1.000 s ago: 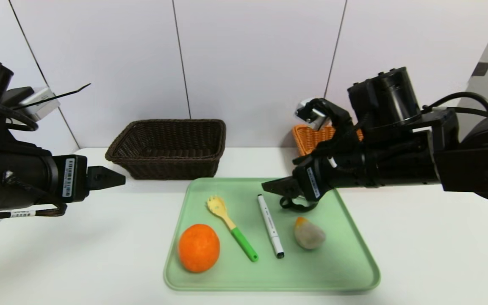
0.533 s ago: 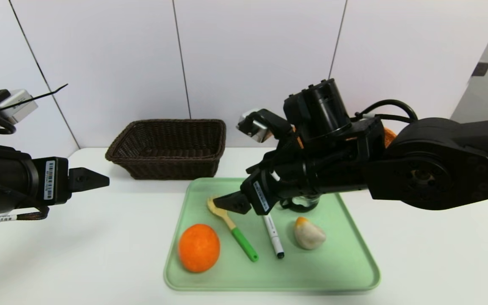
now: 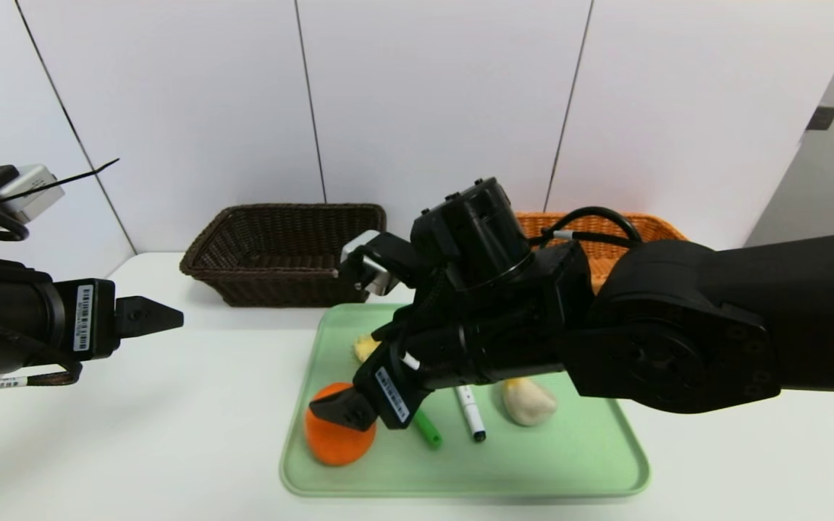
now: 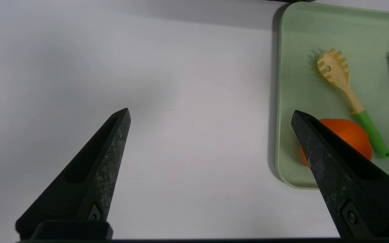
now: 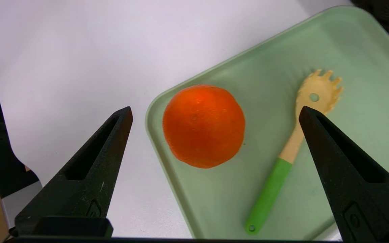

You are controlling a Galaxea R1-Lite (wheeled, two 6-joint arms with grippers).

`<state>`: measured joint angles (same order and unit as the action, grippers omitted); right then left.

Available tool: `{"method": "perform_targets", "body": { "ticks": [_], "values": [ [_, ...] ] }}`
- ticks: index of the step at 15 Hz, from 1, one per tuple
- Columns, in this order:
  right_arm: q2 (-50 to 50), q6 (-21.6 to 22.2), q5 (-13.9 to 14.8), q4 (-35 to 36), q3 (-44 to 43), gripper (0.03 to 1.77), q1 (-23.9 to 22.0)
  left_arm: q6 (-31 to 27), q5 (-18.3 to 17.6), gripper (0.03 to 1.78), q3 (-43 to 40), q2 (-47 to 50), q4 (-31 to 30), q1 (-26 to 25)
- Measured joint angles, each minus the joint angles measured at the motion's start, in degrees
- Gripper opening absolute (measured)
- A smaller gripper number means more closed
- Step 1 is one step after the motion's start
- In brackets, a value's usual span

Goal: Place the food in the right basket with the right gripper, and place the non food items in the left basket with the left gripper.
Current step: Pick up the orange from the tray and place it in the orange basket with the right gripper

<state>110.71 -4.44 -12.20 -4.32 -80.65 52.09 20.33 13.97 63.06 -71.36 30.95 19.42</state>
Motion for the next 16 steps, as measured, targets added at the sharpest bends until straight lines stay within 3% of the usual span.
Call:
{"method": "perform_targets", "body": {
  "ticks": [8, 11, 16],
  "values": [
    [3.21, -0.18, 1.44, -0.28, -0.11, 1.70, 2.40, 0.00, 0.00, 1.69, -0.68, 0.00, 0.00, 0.09],
    [4.34, -0.51, 3.77, -0.26, -0.24, 1.70, 2.89, 0.00, 0.00, 1.69, -0.94, -0.02, -0.06, 0.09],
    [6.45, -0.52, 4.02, 0.11, -0.33, 1.70, 3.32, 0.00, -0.02, 1.69, -1.10, -0.07, -0.11, 0.09]
  ]
}}
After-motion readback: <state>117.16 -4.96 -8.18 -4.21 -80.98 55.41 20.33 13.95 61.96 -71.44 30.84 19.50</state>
